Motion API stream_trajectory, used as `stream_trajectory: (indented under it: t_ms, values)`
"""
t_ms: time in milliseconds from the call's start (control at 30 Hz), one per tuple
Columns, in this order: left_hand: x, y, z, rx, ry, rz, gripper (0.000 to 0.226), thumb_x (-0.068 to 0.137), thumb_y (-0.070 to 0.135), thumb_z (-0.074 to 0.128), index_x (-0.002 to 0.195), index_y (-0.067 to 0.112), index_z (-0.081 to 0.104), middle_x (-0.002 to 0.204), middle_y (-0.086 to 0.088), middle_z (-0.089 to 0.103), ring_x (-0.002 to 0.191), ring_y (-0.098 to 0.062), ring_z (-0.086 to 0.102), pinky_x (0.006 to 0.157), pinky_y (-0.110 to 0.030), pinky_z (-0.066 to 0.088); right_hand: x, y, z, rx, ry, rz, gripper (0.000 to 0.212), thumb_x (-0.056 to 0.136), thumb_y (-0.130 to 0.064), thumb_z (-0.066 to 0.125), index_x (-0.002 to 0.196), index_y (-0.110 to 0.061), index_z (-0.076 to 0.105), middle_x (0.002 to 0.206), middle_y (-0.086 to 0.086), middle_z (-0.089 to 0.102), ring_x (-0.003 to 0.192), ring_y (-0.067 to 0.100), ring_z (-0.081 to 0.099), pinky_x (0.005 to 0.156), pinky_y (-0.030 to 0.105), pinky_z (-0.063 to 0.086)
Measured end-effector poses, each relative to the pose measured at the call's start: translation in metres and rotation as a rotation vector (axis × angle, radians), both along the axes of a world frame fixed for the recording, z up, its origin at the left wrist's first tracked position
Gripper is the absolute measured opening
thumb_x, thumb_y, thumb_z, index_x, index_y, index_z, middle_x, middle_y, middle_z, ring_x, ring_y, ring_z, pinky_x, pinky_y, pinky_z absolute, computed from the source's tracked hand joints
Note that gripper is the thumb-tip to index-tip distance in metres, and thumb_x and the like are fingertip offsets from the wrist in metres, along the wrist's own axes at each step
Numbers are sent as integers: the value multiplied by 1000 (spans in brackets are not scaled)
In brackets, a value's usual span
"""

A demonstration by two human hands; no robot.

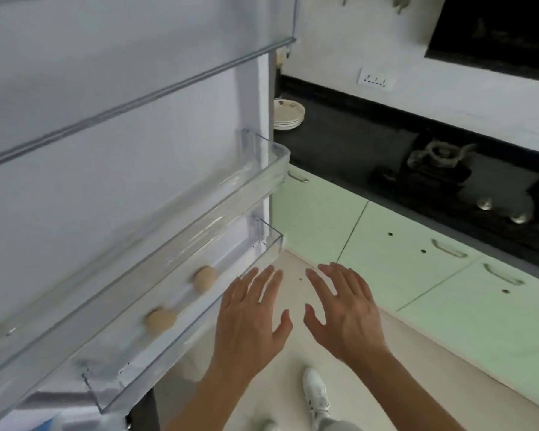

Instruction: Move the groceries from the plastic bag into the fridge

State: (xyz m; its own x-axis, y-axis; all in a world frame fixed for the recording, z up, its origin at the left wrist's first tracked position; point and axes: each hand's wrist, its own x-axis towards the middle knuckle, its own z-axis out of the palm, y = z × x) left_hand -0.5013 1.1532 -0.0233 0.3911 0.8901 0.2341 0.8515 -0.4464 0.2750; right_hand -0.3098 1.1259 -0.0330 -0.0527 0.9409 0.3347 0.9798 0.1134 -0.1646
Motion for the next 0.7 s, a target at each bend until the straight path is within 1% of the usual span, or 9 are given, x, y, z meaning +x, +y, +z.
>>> stream_trajectory:
  t_ms: [233, 367, 567, 700]
  values:
    - [56, -22, -1, -25, -6, -329, 61, 85, 45, 53, 140, 18, 52, 144, 0, 55, 133, -24, 51, 106, -47, 46, 34, -78, 5, 2, -1, -342, 53, 83, -36, 66, 132, -15, 61, 131, 10, 63, 125, 32, 58, 105, 52, 48]
    - [97, -38, 0, -36, 7, -504, 61, 87, 47, 46, 140, 17, 52, 144, -2, 55, 133, -24, 51, 105, -48, 46, 60, -126, 4, 5, -5, -516, 52, 85, -37, 64, 133, -15, 61, 132, 10, 63, 127, 32, 57, 107, 50, 46]
    - [162, -74, 4, -48, 22, -720, 62, 87, 47, 45, 142, 19, 49, 149, 0, 49, 138, -21, 45, 110, -45, 42, 93, -199, 3, 15, -17, -745, 53, 85, -37, 63, 132, -14, 62, 133, 11, 63, 128, 32, 57, 105, 51, 47]
    - [204, -105, 1, -53, 60, -845, 63, 90, 50, 41, 146, 21, 43, 153, 2, 44, 142, -19, 39, 115, -43, 36, 113, -244, 2, 3, -3, -878, 53, 87, -39, 62, 134, -14, 60, 134, 11, 61, 130, 31, 54, 104, 50, 47]
